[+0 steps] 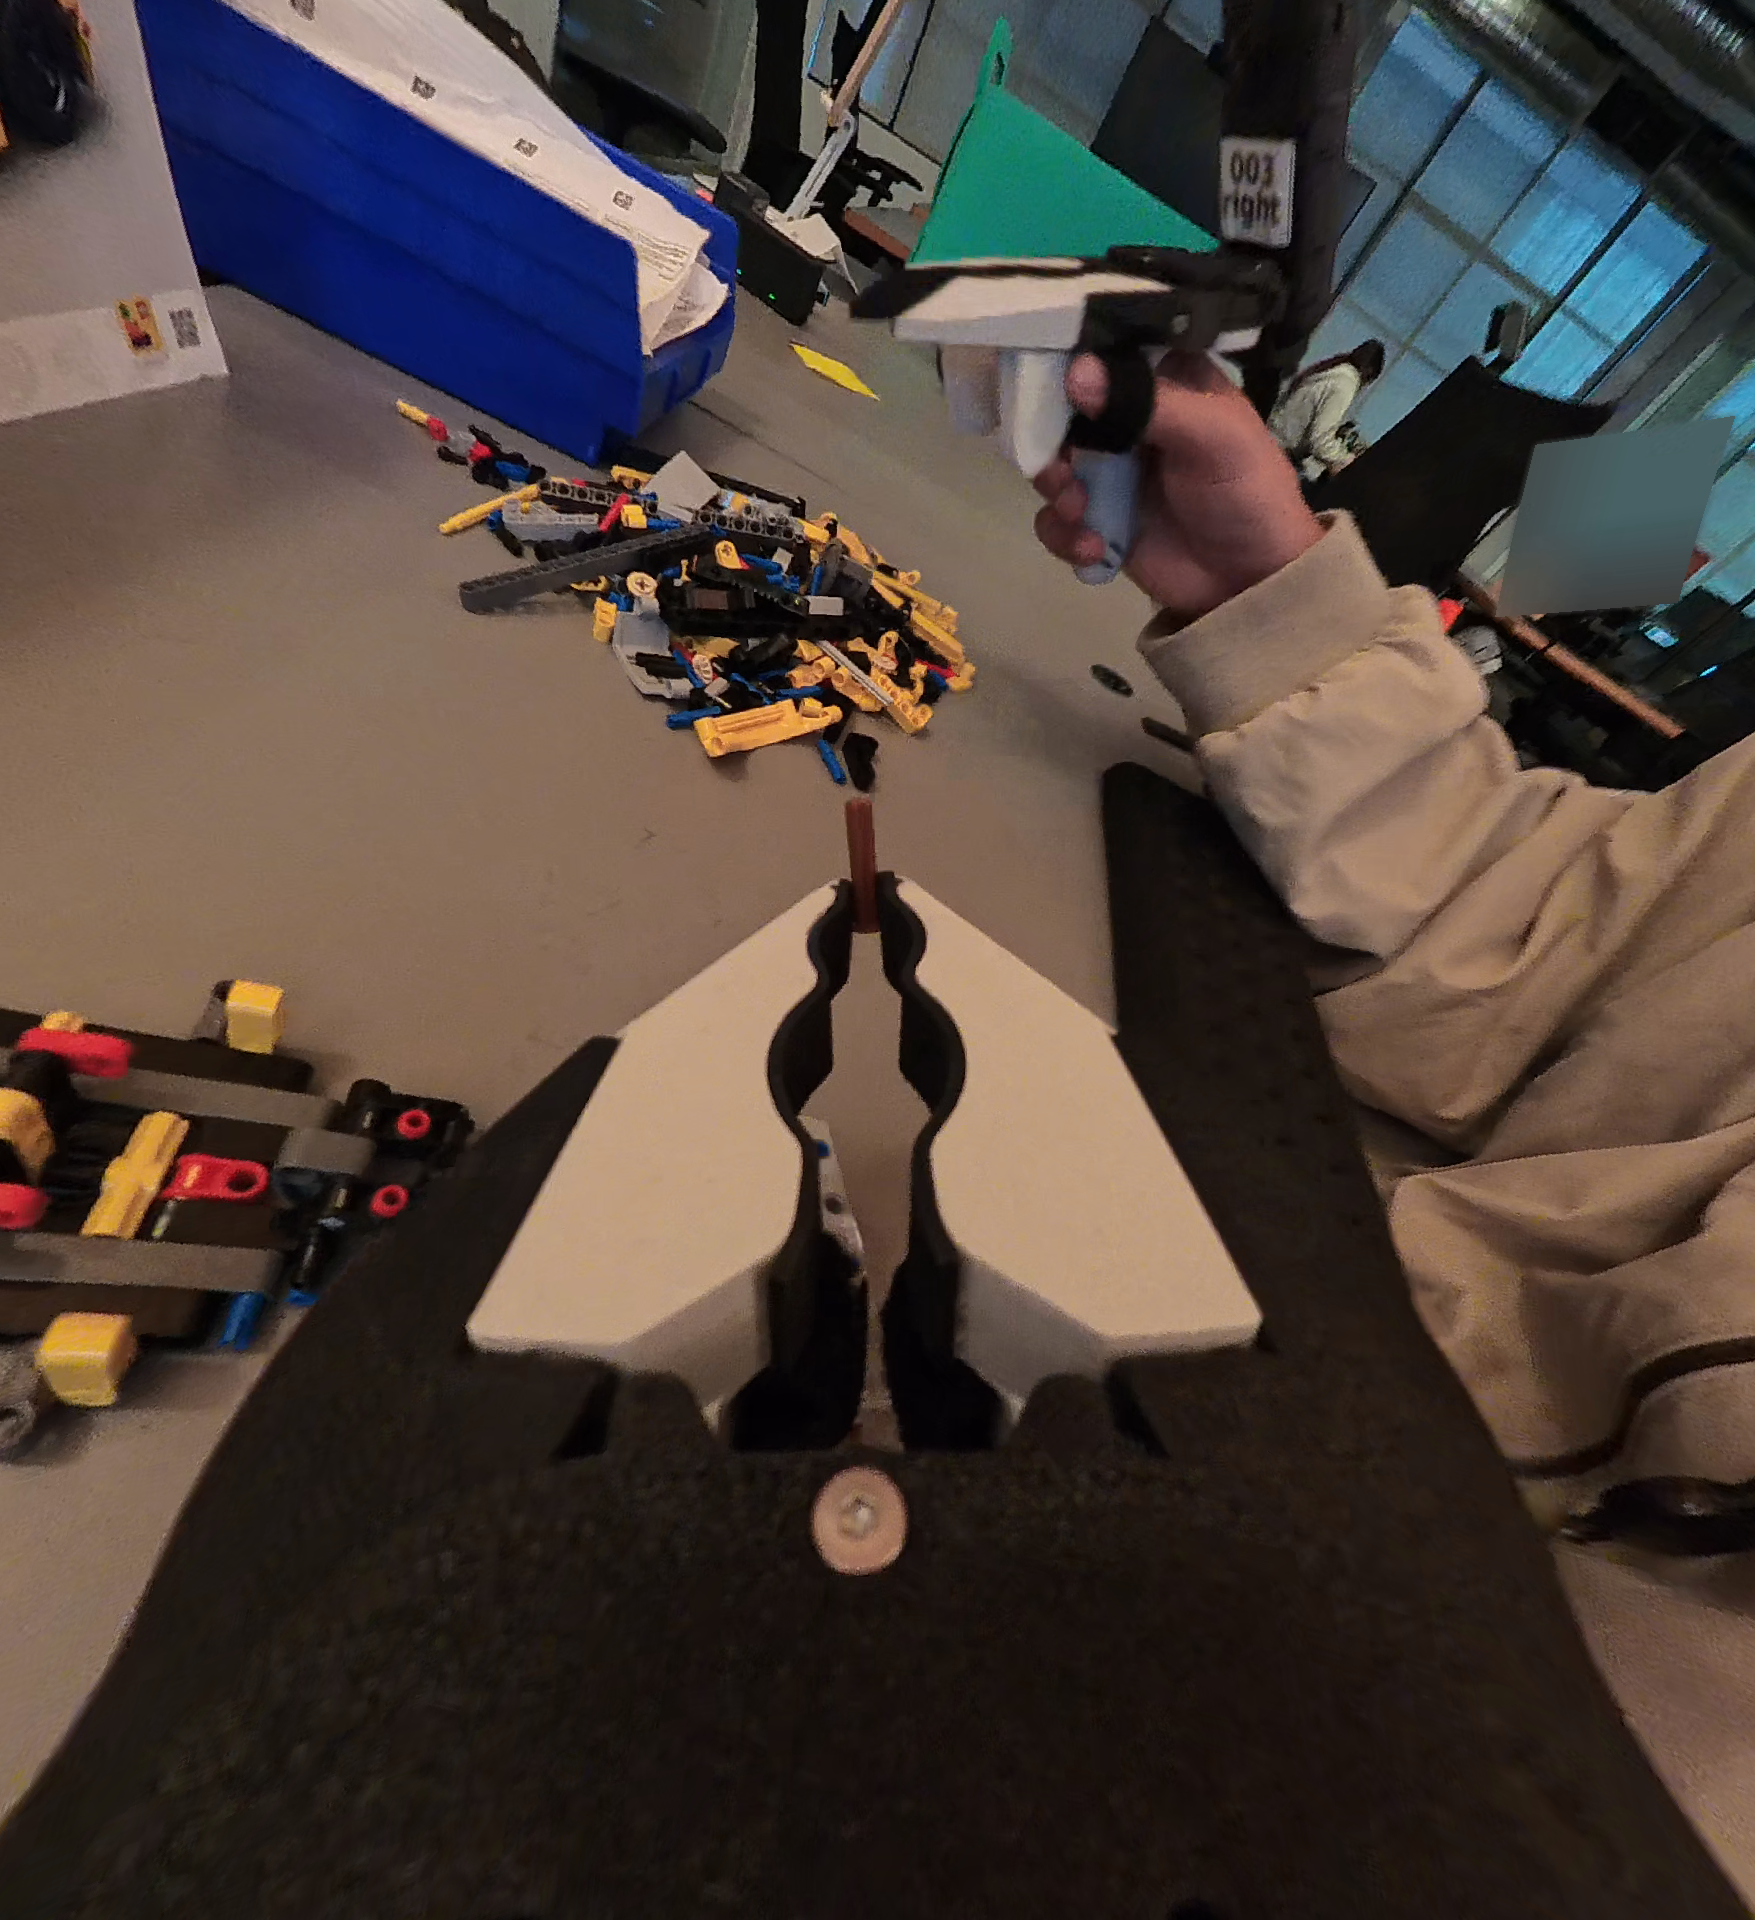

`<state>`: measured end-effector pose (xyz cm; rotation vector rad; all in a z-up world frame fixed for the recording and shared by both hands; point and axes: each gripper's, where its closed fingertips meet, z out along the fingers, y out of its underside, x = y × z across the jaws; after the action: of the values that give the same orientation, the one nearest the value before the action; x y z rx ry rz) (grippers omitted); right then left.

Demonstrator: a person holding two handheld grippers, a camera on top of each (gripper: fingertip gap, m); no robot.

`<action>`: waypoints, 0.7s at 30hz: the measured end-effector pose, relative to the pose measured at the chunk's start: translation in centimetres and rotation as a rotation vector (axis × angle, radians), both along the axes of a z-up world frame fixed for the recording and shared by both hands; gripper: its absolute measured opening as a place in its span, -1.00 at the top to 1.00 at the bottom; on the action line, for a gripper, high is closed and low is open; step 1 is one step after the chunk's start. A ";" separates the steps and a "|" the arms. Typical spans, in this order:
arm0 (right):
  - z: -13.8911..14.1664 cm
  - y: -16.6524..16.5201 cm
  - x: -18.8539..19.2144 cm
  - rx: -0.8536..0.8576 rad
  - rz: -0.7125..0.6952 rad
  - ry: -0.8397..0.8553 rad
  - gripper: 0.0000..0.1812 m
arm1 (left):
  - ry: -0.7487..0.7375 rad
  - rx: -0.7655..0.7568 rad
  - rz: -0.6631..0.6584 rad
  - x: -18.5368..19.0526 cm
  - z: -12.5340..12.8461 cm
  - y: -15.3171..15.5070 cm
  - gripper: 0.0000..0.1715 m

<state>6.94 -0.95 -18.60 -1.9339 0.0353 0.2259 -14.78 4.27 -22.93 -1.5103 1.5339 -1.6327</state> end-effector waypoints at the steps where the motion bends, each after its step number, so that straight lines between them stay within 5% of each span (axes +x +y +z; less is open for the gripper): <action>1: 0.2 1.0 -4.5 0.021 0.157 0.102 0.61 | -0.017 0.040 -0.002 0.0 0.1 -0.2 0.95; 5: 1.5 3.0 -18.7 0.139 0.613 0.487 0.66 | -0.091 0.127 -0.021 0.0 0.8 -1.2 0.95; 10: -2.0 5.0 -22.8 0.050 0.661 0.381 0.69 | -0.059 0.079 -0.015 0.1 0.5 -1.0 0.95; 16: -3.0 5.6 -22.8 0.037 0.626 0.381 0.97 | -0.047 0.065 -0.015 0.3 0.4 -1.2 0.94; 17: -2.5 5.8 -21.7 0.068 0.580 0.380 0.97 | -0.032 0.065 -0.011 0.2 0.3 -1.1 0.81; 18: -1.9 6.0 -19.7 0.094 0.513 0.372 0.97 | 0.011 0.068 -0.009 0.1 -0.4 -0.8 0.59; 21: -3.5 5.6 -9.2 -0.011 0.172 0.221 0.96 | 0.210 0.142 -0.060 -0.9 -4.0 -0.4 0.54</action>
<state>-2.21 4.61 -22.09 -1.9166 0.0157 0.5546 -15.66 3.89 -26.93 -1.6125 1.7820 -1.3997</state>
